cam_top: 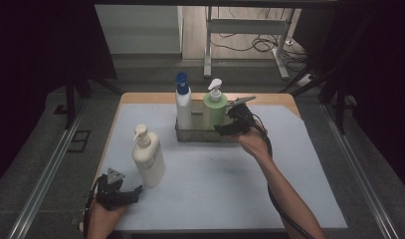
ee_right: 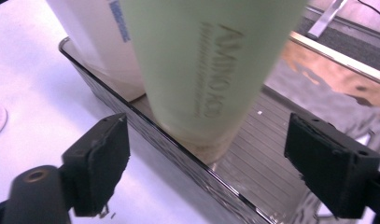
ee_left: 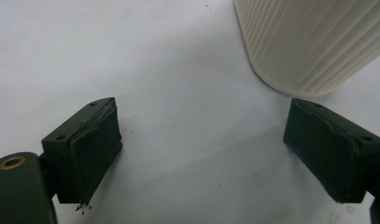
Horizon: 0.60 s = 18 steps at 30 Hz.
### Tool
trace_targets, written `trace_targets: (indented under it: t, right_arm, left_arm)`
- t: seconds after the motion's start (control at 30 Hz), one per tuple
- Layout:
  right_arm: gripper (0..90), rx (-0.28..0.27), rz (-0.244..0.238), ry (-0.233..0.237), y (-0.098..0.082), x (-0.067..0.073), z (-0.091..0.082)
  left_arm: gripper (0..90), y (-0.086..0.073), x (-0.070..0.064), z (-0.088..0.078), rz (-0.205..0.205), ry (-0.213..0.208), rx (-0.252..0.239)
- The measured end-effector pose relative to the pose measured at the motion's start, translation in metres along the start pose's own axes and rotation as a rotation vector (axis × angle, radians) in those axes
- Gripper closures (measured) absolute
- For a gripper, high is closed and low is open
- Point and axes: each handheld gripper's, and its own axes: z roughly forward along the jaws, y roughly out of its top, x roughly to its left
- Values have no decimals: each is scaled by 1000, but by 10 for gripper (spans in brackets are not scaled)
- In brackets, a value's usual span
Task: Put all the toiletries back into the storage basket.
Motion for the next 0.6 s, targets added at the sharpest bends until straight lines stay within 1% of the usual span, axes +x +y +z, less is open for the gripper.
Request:
trace_targets:
  t: [0.07, 0.13, 0.2, 0.3, 0.33, 0.4, 0.43, 0.5, 0.57, 0.6]
  right_arm:
    - [191, 0, 20, -7, -3, -4, -2]
    - [243, -1, 43, -8, -5, -7, -4]
    - [294, -2, 56, -12, -7, -10, -5]
    - [436, -9, 69, -15, -9, -16, -6]
    - [471, -14, 74, -16, -10, -17, -6]
    - [565, -23, 92, -16, -11, -21, -5]
    - [596, -21, 93, -20, -12, -22, -4]
    - [686, -22, 89, -29, -13, -23, -2]
    - [745, -7, 78, -52, -14, -24, 2]
    - [775, -5, 76, -55, -14, -24, 4]
  left_arm:
    - [107, 0, 0, 0, 0, 0, 1]
    - [107, 0, 0, 0, 0, 0, 0]
    - [107, 0, 0, 0, 0, 0, 1]
    - [107, 0, 0, 0, 0, 0, 1]
    - [107, 0, 0, 0, 0, 0, 1]
    - [107, 0, 0, 0, 0, 0, 1]
    - [107, 0, 0, 0, 0, 0, 1]
    - [107, 0, 0, 0, 0, 0, 1]
    - [107, 0, 0, 0, 0, 0, 0]
    - [107, 0, 0, 0, 0, 0, 0]
